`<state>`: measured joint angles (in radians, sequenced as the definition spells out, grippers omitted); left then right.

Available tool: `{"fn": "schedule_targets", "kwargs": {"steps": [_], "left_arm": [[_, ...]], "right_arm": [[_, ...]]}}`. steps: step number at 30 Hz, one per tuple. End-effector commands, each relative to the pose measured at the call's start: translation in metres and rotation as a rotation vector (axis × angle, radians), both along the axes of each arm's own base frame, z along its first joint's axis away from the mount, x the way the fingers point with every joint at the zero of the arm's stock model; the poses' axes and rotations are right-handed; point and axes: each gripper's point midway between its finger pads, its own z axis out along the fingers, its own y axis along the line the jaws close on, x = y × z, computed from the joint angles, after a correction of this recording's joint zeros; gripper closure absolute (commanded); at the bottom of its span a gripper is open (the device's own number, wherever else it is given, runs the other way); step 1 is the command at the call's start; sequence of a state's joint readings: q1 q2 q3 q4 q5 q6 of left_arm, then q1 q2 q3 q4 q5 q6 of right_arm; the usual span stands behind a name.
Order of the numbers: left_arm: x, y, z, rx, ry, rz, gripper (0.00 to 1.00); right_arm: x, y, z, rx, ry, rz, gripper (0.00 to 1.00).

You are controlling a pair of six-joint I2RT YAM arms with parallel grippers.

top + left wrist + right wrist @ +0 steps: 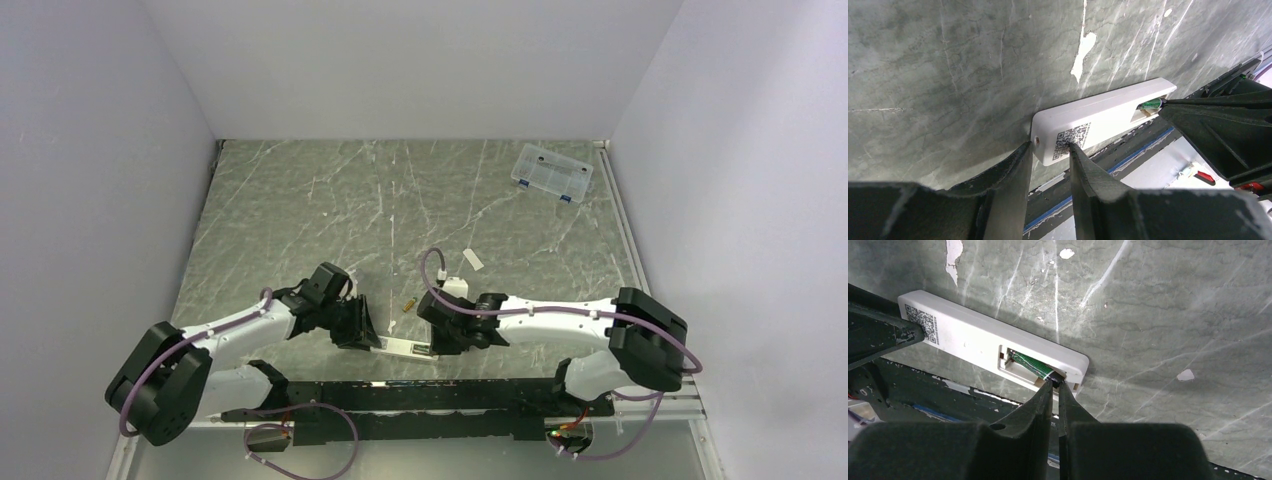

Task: Load the batteries into the remote control

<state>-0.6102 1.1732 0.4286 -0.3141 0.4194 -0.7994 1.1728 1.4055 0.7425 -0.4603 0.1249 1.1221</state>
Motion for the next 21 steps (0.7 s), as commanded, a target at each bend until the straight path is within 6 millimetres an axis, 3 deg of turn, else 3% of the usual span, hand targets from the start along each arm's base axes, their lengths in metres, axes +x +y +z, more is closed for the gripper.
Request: {"fn": "schedule_targets", "kwargs": {"steps": [1,21], "left_arm": [[0.004,-0.009,0.005,-0.036,-0.028,-0.029,0.62],[0.004,-0.008,0.005,-0.035,-0.039,-0.031,0.62]], "right_arm": [[0.010,0.010,0.007,0.012,-0.036,0.000,0.90],[0.017,0.009,-0.008,-0.158,-0.028,0.071,0.97]]}}
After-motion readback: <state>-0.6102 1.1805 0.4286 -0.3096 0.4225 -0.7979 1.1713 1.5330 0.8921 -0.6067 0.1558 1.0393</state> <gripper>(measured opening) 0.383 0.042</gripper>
